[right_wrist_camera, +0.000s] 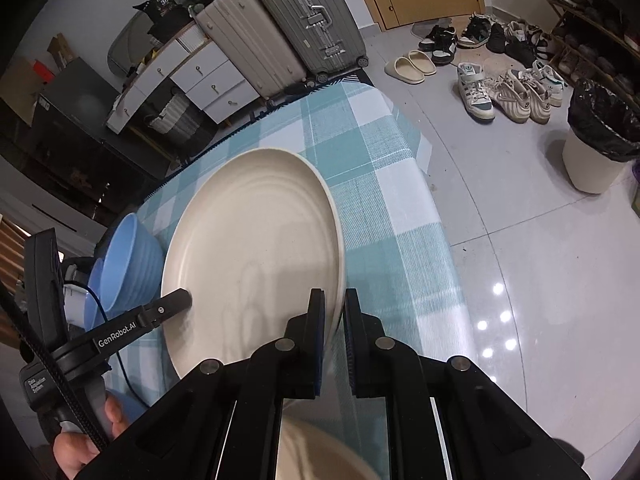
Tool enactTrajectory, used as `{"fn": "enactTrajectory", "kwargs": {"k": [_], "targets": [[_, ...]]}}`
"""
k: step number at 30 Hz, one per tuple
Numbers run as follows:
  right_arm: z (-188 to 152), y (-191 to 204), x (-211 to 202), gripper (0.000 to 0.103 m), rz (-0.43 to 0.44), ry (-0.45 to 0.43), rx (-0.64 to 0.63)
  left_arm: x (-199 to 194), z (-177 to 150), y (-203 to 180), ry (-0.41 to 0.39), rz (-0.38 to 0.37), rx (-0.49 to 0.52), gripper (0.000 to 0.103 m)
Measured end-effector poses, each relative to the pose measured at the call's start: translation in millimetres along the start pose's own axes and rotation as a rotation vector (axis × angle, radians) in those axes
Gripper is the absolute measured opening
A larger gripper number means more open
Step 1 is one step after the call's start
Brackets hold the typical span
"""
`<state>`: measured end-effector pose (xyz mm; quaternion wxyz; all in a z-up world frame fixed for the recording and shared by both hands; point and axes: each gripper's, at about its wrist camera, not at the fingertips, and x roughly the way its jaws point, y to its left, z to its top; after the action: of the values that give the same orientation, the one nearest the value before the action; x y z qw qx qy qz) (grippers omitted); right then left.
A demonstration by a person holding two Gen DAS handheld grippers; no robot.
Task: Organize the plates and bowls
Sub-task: 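Lift the cream plate with both grippers, then carry the cream plate with both grippers and lower it onto the plate stack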
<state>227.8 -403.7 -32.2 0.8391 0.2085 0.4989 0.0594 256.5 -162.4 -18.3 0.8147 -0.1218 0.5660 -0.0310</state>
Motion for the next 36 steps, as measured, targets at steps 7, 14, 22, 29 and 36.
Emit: {"fn": "enactTrajectory", "kwargs": {"k": [7, 14, 22, 29, 36], "targets": [[-29.5, 9.0, -28.7, 0.009, 0.014, -0.007, -0.007, -34.2, -27.6, 2.6, -0.043, 0.035, 0.023, 0.015], [-63.2, 13.4, -57.6, 0.009, 0.013, 0.002, -0.014, -58.8, -58.1, -1.8, -0.059, 0.064, 0.108, 0.015], [-102.3, 15.5, -87.1, 0.009, -0.016, 0.020, -0.040, -76.9, -94.3, 5.8, -0.041, 0.034, 0.120, 0.015], [-140.4, 5.8, -92.8, 0.009, 0.003, 0.034, -0.016, -79.8, -128.7, 12.4, -0.021, 0.037, 0.153, 0.015], [-167.3, -1.2, -87.8, 0.009, -0.020, 0.063, -0.024, -77.3, -154.1, 13.7, -0.002, 0.034, 0.179, 0.015]]}}
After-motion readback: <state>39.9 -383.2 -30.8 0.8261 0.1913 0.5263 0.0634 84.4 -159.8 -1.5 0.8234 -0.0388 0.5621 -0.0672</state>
